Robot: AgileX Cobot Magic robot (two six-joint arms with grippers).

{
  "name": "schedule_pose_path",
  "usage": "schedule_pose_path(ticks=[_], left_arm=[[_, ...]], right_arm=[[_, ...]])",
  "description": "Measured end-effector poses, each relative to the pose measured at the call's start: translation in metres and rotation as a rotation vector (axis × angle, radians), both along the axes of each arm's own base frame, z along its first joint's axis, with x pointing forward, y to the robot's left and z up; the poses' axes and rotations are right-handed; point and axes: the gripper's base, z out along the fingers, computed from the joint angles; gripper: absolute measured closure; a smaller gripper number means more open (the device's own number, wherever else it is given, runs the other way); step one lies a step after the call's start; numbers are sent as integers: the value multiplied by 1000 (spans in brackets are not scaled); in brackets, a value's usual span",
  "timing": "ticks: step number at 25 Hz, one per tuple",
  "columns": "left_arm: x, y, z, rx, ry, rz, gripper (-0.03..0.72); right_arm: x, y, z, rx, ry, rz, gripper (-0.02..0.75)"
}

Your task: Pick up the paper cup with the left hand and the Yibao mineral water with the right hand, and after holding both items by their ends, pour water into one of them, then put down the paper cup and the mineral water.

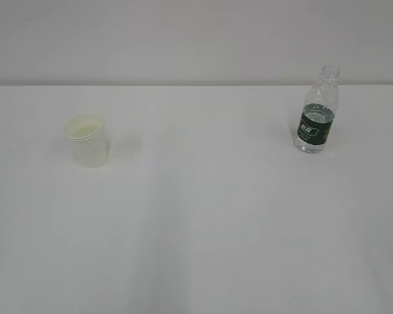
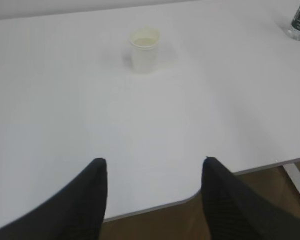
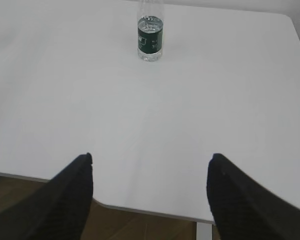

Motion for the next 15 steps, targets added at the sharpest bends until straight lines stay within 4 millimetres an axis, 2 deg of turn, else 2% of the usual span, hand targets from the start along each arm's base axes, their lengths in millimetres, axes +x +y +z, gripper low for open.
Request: schedule_pose_path(ticks=[5, 15], left_arm=[[4, -3, -11, -16, 45, -17, 272], [4, -4, -13, -7, 64, -28, 278]], right_arm=[[-7, -2, -4, -14, 13, -11, 200], [-16, -4, -19, -6, 19, -34, 200]])
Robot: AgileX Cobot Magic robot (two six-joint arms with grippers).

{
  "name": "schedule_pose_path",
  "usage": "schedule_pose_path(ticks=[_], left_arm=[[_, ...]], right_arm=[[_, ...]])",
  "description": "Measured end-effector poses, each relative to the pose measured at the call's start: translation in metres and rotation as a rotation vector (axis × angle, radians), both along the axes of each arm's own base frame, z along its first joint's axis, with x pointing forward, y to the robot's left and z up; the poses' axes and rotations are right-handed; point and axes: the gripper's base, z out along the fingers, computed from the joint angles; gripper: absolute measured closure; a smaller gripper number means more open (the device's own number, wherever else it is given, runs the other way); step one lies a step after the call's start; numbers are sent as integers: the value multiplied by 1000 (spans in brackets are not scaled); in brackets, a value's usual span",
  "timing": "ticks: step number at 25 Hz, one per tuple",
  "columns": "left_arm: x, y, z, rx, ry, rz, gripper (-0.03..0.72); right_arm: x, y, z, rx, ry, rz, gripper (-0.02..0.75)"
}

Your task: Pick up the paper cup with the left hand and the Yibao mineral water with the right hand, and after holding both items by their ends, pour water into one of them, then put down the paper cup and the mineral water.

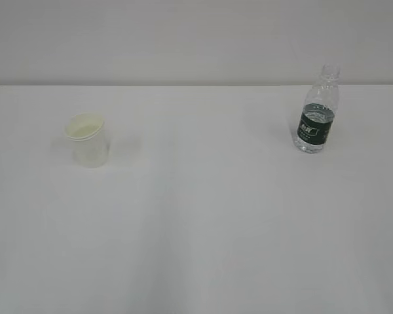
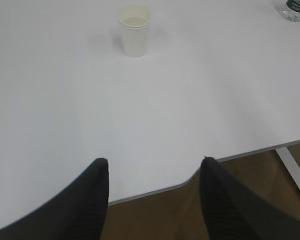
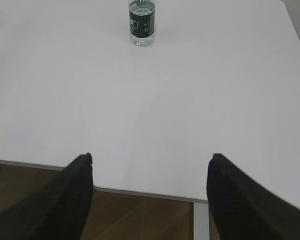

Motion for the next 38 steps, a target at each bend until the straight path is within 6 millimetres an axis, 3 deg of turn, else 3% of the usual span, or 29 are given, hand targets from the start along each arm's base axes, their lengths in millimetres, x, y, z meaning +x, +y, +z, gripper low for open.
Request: schedule_pose_path(ticks=[7, 13, 26, 35, 38], left_arm=[[1, 2, -3, 20, 11, 12, 294], [8, 1, -19, 34, 70, 13, 295], [13, 1, -23, 30, 47, 20, 292], [13, 0, -24, 30, 45, 20, 205], [13, 0, -24, 30, 45, 20, 145]], right_arm=[[2, 0, -9, -2, 20, -5, 200], [3, -2, -12, -13, 31, -17, 200], [7, -6, -20, -54, 59, -50, 200], [8, -7, -20, -59, 56, -56, 200], [10, -7, -20, -60, 40, -56, 199]])
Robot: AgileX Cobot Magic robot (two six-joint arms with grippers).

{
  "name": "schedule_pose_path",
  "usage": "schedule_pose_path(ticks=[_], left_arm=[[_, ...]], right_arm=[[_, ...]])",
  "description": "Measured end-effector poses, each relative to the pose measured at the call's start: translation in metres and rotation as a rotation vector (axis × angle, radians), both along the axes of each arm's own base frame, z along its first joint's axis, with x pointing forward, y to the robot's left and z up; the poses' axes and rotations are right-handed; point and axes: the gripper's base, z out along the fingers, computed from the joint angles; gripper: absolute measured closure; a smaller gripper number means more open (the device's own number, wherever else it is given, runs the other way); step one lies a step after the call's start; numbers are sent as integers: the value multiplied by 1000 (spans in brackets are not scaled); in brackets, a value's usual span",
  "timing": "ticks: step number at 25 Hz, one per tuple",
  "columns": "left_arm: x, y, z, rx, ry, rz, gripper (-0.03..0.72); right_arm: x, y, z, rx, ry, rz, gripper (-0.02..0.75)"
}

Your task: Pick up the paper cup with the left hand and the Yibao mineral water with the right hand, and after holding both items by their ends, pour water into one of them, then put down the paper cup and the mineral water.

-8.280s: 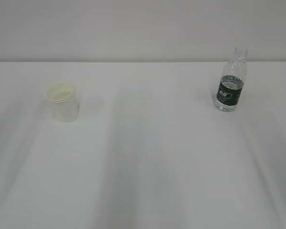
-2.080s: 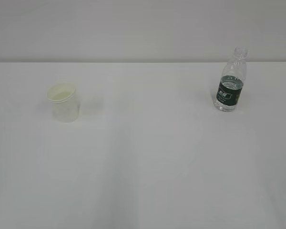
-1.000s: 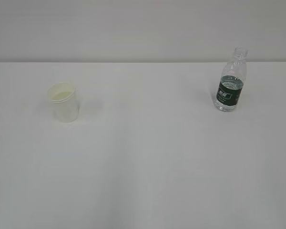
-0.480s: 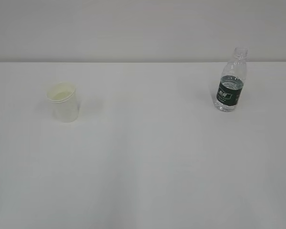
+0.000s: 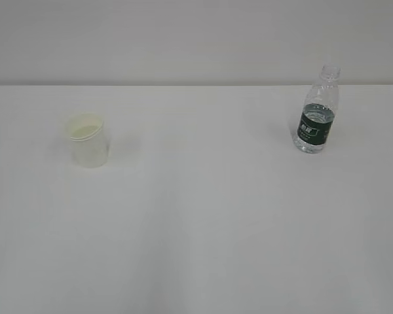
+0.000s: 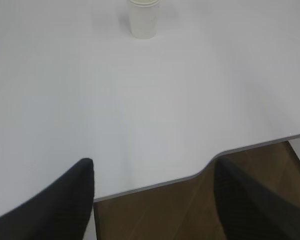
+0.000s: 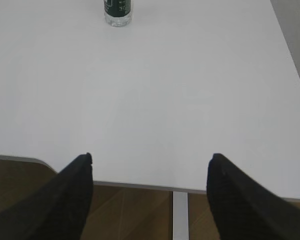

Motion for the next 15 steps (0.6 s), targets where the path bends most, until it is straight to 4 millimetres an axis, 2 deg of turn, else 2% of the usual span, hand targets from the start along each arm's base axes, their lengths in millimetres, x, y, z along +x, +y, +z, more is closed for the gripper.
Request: schedule_pose_path(ticks=[5, 15], left_arm=[[0, 0, 0, 0, 0, 0, 95], [0, 0, 0, 0, 0, 0, 99]], right_arm=[[5, 0, 0, 0, -36, 3, 199], [10, 1, -4, 3, -53, 7, 199]])
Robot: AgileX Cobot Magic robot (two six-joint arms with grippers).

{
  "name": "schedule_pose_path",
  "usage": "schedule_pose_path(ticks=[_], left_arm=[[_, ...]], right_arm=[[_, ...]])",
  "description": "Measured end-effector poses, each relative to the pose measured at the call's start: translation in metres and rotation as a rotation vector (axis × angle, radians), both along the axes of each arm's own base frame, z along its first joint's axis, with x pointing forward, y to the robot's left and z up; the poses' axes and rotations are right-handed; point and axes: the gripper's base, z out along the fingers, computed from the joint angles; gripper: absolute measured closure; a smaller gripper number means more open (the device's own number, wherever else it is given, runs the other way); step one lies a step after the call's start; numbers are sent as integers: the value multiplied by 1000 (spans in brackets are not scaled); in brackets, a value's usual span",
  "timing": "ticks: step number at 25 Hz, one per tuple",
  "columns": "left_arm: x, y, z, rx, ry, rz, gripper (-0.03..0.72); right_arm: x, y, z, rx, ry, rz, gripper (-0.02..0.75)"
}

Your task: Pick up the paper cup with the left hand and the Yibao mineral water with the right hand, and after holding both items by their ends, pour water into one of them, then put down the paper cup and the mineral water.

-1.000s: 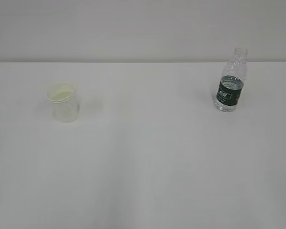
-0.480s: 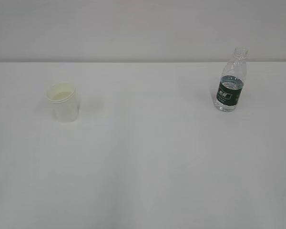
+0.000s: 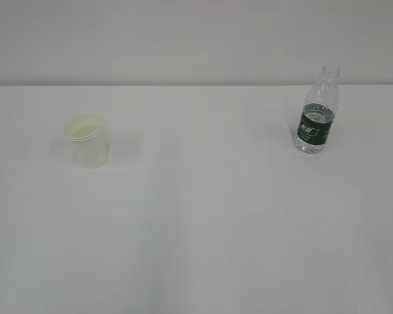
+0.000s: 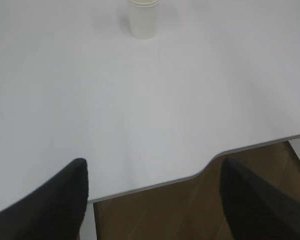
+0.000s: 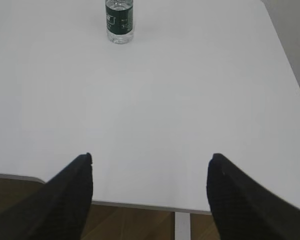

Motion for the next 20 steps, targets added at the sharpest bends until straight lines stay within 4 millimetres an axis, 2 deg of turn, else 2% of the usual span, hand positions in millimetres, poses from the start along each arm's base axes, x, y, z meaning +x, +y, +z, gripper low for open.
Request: schedule_pose_path(ticks=[12, 16, 20], left_arm=[[0, 0, 0, 1, 0, 1, 127], [-10, 2, 0, -10, -68, 1, 157], [-11, 2, 0, -10, -76, -1, 166]], right_arm=[[0, 0, 1, 2, -8, 2, 199], [0, 0, 1, 2, -9, 2, 199], [0, 0, 1, 4, -10, 4, 199]])
